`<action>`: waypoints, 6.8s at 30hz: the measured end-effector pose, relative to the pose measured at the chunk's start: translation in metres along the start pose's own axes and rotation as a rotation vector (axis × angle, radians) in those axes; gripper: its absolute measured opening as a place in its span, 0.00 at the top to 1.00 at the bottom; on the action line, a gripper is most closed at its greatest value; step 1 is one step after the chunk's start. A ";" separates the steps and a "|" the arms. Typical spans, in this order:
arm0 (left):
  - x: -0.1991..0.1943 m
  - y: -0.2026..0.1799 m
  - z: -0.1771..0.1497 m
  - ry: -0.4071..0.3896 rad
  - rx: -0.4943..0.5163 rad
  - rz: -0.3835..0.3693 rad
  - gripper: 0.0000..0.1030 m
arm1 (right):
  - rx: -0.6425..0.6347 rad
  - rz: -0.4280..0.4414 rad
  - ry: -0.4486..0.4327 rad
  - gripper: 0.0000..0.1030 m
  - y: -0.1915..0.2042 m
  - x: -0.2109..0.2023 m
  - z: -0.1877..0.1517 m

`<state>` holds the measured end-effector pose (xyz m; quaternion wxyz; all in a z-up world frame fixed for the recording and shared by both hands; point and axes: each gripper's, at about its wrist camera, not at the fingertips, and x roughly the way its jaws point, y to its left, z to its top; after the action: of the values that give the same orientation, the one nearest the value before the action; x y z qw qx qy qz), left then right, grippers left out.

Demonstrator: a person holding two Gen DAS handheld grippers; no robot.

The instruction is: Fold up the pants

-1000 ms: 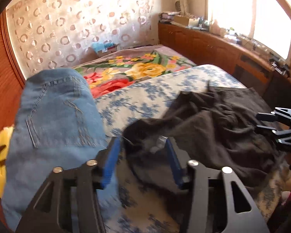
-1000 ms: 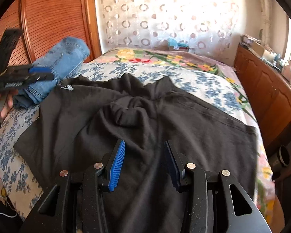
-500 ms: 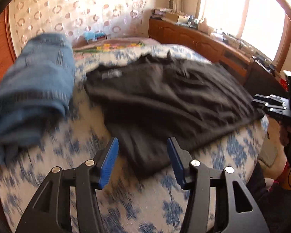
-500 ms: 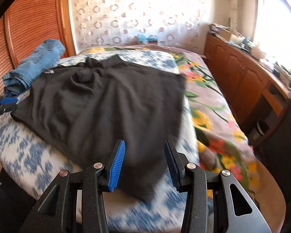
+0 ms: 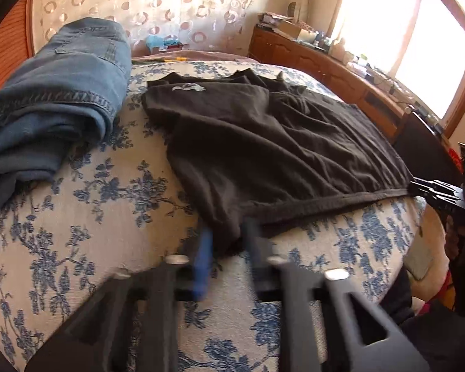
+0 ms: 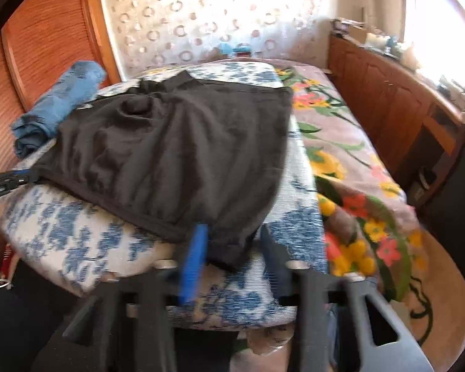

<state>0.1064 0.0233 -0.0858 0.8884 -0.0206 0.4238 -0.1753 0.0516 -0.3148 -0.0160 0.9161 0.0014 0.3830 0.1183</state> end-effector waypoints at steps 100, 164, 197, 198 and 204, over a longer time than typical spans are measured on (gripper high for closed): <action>-0.089 0.053 -0.010 -0.192 -0.118 0.191 0.23 | -0.335 0.520 -0.006 0.96 0.197 0.071 0.062; -0.052 -0.036 -0.004 -0.162 0.033 -0.085 0.94 | -0.108 0.095 -0.022 0.64 0.072 0.141 0.080; -0.027 -0.002 -0.031 -0.050 -0.049 -0.012 0.94 | -0.261 0.189 -0.020 0.64 0.103 0.072 0.020; -0.027 -0.002 -0.031 -0.049 -0.049 -0.012 0.94 | -0.266 0.188 -0.021 0.64 0.104 0.070 0.020; -0.026 -0.003 -0.032 -0.054 -0.047 -0.006 0.94 | -0.297 0.194 -0.032 0.64 0.118 0.062 0.018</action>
<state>0.0663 0.0329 -0.0858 0.8984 -0.0475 0.4034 -0.1672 0.0807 -0.1846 -0.0356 0.8965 -0.0953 0.3449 0.2614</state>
